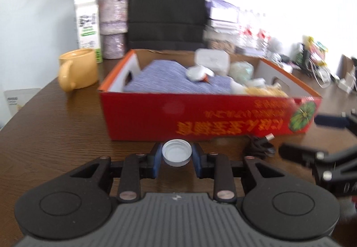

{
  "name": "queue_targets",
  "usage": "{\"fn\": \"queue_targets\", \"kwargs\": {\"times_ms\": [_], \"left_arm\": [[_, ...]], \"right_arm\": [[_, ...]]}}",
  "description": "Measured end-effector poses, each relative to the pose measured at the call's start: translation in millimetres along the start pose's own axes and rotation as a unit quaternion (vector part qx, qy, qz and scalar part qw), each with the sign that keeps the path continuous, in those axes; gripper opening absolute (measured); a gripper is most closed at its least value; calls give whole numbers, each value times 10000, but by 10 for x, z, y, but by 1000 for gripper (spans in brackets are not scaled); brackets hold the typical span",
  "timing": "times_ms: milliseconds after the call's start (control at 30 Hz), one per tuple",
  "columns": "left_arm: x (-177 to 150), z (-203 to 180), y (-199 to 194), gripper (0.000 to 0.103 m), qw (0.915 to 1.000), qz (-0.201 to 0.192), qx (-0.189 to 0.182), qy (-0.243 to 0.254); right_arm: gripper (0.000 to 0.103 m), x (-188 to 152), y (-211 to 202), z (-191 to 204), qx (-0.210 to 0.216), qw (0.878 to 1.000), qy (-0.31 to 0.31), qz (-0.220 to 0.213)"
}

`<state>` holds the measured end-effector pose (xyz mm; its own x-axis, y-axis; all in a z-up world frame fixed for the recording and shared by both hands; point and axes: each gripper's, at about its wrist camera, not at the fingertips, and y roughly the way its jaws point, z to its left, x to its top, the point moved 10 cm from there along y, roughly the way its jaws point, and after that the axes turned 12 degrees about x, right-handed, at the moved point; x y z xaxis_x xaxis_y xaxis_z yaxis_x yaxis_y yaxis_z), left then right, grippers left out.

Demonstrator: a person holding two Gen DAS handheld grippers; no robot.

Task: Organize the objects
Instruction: 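Grasp the last white cap with the left gripper, then grasp the black cable with the right gripper while the left holds the cap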

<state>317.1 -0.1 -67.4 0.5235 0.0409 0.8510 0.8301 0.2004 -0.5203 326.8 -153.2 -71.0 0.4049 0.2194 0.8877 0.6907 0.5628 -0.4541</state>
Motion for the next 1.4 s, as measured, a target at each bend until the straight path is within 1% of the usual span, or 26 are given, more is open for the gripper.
{"fn": "queue_targets", "kwargs": {"times_ms": [67,233,367,500,700,800,833,867,900,967,1133,1400], "left_arm": [[37,63,0,29,9999,-54,89,-111],[72,110,-42,29,9997,-162,116,-155],[81,124,-71,29,9995,-220,119,-173],[81,127,-95,29,9995,-253,68,-199],[75,116,-105,29,9995,-265,22,-195],[71,108,-111,29,9995,-263,18,-192],[71,106,-111,29,9995,-263,15,-192],[71,105,-113,29,9995,-264,11,-193],[69,103,-116,29,9995,-266,7,-196],[67,103,-117,29,9995,-264,5,-192],[66,101,-120,29,9995,-267,4,-196],[70,104,-145,29,9992,-329,-43,-232]], "right_arm": [[103,-10,55,41,80,9999,49,80],[103,-47,215,157,197,9990,144,375],[103,-75,352,164,88,9977,299,603],[103,-97,463,169,111,9960,433,780],[102,-116,551,192,43,9947,436,931],[98,-125,578,198,-23,9941,434,992],[93,-121,575,205,-4,9944,439,965],[85,-116,570,208,-7,9947,433,931],[80,-108,561,213,-3,9951,428,892],[55,-88,541,229,65,9959,408,805],[54,-65,512,286,203,9965,355,731],[54,46,330,341,218,9994,201,165]]}}
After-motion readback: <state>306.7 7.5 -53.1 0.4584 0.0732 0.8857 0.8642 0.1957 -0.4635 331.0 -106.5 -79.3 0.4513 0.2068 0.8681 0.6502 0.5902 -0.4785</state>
